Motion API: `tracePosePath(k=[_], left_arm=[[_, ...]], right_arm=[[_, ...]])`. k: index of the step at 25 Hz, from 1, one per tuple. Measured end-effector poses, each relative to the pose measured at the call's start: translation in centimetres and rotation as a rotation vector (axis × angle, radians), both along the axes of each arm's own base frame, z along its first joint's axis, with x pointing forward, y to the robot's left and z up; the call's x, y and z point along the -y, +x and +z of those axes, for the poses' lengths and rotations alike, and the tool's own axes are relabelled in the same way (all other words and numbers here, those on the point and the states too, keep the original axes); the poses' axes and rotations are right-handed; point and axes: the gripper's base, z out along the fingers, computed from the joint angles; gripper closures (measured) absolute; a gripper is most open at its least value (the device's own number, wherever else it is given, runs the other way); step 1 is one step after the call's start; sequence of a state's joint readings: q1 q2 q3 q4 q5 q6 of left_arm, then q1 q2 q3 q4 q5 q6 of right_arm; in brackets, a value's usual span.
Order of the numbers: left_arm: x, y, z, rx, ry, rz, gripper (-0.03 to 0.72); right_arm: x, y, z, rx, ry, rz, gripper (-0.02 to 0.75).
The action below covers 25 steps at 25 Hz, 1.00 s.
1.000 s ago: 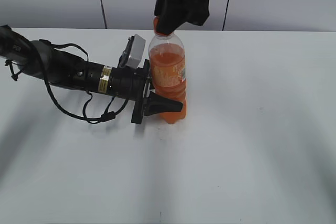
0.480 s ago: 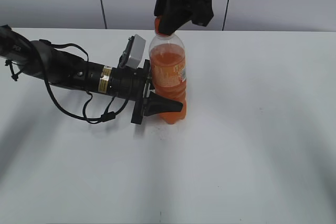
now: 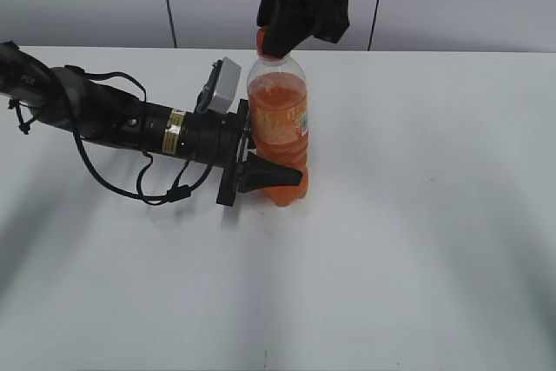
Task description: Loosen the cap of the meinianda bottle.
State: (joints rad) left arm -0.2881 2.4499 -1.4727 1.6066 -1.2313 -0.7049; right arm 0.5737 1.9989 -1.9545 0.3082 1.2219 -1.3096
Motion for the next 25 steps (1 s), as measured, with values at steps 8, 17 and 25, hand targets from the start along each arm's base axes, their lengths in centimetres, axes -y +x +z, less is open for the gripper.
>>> tracePosePath(k=[8,17,25], left_arm=[[0.0,0.0,0.0,-0.001,0.0,0.0,0.291],[0.06,-0.06,-0.01,-0.012,0.002,-0.001,0.291],[0.05,-0.07,-0.03,-0.014,0.005,-0.001,0.291]], right_arm=[[0.0,0.0,0.0,-0.003,0.001,-0.007,0.447],[0.02,0.02,-0.01,-0.011,0.002,-0.025,0.372],[-0.05,0.13,0.86,-0.053,0.045,-0.155,0.288]])
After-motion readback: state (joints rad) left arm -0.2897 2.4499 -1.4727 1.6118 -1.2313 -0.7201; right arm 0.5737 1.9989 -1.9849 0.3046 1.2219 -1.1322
